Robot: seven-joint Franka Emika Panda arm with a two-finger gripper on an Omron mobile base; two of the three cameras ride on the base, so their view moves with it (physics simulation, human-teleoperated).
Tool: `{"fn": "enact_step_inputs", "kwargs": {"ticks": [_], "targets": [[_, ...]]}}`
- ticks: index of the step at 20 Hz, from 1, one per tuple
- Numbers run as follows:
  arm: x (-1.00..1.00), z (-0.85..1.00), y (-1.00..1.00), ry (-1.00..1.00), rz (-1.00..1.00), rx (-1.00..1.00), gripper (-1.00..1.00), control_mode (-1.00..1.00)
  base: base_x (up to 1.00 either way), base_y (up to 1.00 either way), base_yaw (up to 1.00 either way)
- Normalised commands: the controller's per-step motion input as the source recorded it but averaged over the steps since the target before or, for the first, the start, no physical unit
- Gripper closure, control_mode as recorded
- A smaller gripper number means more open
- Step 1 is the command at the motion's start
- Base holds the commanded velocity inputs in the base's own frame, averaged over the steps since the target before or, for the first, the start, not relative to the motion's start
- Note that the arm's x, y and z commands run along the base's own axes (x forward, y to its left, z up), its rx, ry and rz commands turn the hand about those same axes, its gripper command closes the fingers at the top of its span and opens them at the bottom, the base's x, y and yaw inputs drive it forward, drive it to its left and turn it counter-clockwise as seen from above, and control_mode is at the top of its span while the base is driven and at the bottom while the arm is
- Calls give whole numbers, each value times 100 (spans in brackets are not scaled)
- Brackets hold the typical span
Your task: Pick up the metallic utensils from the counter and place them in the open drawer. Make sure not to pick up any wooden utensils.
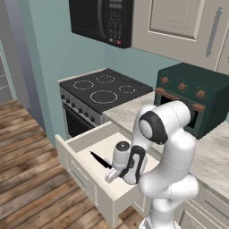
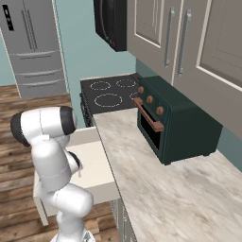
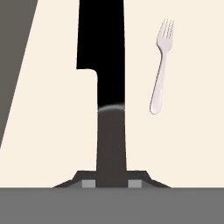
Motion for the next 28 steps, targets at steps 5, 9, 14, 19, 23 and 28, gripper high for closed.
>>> {"fn": "enact_step_inputs", "kwargs": {"ticks": [5,9,14,19,23,28], "targets": [[0,3,0,0,0,0,-100,-100,0,0,0],[0,32,0,2,0,-1,-100,-100,0,0,0],[0,55,0,9,0,0,-100,-100,0,0,0],[0,75,0,12,0,0,-100,-100,0,0,0],[0,73,0,16,0,0,-100,-100,0,0,0],[0,73,7,17,0,0,-100,-100,0,0,0]]}}
